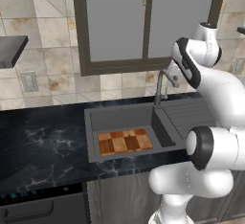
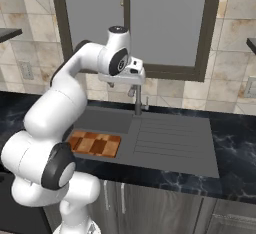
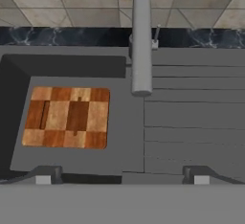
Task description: Turn on the sink faucet with hot water and rinse the cutting board for ten seconds, then turn off the faucet. Push the cutting board to reach the water if necessary.
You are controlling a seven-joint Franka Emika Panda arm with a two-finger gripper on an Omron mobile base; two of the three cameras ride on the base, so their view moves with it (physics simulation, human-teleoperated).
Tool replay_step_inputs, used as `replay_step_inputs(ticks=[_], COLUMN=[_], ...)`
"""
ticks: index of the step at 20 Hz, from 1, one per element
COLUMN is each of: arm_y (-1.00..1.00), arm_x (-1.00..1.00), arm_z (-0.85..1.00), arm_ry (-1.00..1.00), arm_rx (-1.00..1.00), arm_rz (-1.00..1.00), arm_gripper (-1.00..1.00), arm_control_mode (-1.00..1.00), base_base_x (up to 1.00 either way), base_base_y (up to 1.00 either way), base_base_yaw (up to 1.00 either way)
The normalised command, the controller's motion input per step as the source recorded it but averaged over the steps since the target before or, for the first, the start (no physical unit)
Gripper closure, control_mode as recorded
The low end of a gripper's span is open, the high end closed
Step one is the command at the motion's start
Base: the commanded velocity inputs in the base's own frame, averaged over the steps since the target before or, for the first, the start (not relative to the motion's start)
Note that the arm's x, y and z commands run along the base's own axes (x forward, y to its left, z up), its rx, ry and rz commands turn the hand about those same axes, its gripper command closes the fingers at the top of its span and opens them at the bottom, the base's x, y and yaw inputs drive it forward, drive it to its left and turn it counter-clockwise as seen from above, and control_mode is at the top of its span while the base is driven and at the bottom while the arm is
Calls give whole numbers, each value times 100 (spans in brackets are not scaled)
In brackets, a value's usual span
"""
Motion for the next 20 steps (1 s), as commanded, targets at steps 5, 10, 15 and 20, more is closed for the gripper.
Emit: replay_step_inputs(ticks=[5,10,15,20], arm_y=[-10,-10,-6,-13], arm_x=[32,31,25,32], arm_z=[-18,-21,-24,-12], arm_ry=[0,0,0,0], arm_rx=[0,0,0,0], arm_rz=[0,0,0,0], arm_gripper=[-100,-100,-100,-100], arm_control_mode=[-100,-100,-100,-100], base_base_x=[0,0,0,0], base_base_y=[0,0,0,0], base_base_yaw=[0,0,0,0])
